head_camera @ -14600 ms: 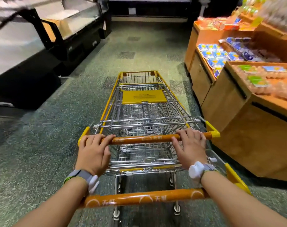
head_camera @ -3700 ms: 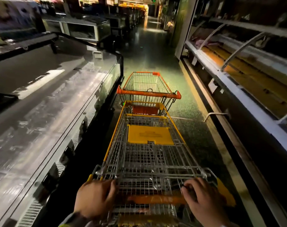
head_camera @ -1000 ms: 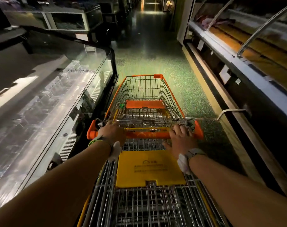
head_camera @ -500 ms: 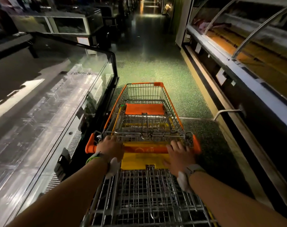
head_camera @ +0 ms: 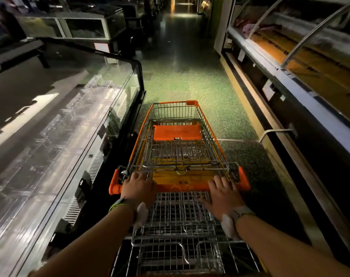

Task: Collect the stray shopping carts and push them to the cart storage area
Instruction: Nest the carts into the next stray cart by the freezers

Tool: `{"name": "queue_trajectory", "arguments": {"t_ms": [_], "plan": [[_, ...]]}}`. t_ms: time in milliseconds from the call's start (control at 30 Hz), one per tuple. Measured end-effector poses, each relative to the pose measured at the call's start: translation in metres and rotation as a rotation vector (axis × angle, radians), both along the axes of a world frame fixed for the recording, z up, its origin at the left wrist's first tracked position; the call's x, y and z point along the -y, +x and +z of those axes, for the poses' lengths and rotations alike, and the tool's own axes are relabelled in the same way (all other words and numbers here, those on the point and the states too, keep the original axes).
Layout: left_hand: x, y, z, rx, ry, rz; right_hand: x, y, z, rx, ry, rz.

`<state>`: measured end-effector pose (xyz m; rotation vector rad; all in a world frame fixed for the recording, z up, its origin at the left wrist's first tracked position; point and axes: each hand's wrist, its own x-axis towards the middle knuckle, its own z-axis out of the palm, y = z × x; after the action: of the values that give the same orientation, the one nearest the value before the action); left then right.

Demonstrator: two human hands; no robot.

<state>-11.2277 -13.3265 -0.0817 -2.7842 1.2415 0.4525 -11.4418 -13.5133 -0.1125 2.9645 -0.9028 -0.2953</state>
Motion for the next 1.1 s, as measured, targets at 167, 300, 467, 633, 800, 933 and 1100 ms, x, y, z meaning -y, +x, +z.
{"name": "queue_trajectory", "arguments": {"t_ms": [167,300,467,633,800,933,1100], "plan": [[-0.012,-0.022,-0.01,0.01,-0.037,0.003,-0.007,-0.021,0.0,0.031,0.03,-0.041],[-0.022,-0.038,-0.017,0.019,-0.078,0.033,-0.008,-0.034,0.003,0.036,0.052,-0.023],[-0.028,-0.044,-0.019,0.041,-0.139,0.048,-0.012,-0.031,0.015,-0.004,0.065,-0.026],[-0.03,-0.053,-0.019,0.064,-0.125,0.04,-0.017,-0.033,0.02,-0.025,0.079,-0.025],[-0.028,-0.053,-0.016,0.055,-0.085,0.009,-0.013,-0.034,0.021,-0.004,0.101,-0.027],[-0.028,-0.053,-0.018,0.055,-0.088,-0.017,-0.014,-0.031,0.02,-0.007,0.142,-0.065],[-0.052,-0.058,-0.033,-0.014,-0.158,-0.05,-0.015,-0.044,0.011,0.029,0.242,-0.091]]}}
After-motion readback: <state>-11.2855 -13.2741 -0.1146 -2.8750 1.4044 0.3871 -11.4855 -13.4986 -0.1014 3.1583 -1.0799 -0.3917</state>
